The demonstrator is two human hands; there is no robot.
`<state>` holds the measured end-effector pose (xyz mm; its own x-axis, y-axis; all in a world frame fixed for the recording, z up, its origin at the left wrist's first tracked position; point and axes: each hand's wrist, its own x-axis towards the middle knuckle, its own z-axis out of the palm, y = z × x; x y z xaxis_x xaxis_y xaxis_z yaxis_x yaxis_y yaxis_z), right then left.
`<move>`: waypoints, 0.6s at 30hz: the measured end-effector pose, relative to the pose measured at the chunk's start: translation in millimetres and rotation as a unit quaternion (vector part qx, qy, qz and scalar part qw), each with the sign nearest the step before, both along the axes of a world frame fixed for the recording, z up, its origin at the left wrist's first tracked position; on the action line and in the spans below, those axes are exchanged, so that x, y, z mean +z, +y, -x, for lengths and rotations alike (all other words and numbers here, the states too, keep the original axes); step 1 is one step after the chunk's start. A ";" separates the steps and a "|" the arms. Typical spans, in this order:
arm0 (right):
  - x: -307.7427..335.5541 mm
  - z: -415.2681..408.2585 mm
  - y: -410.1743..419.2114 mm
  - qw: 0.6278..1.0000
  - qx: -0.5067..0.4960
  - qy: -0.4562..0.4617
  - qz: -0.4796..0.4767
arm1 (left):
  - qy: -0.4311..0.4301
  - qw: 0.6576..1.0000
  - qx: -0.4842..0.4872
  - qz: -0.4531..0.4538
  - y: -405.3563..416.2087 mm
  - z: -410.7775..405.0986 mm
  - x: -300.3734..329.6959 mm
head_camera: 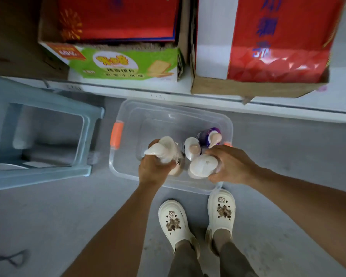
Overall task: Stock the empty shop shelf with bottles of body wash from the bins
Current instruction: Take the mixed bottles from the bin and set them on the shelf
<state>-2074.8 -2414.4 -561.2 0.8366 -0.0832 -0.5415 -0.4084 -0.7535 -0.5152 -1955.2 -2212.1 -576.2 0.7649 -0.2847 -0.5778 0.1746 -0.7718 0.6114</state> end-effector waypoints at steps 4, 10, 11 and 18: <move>84.2 -10.2 -2.9 0.991 -0.115 -0.007 -0.061 | 0.022 0.998 0.038 0.040 3.0 -8.2 79.7; 237.1 -30.4 -12.2 0.965 -0.211 -0.063 -0.141 | 0.051 0.987 0.065 0.140 12.6 -22.1 222.0; 265.5 -32.6 -14.9 0.962 -0.216 -0.076 -0.152 | 0.048 0.985 0.069 0.149 14.5 -26.0 249.0; 442.4 -27.3 -17.2 0.909 -0.326 -0.159 -0.202 | 0.044 0.967 0.066 0.243 -0.5 -43.9 431.1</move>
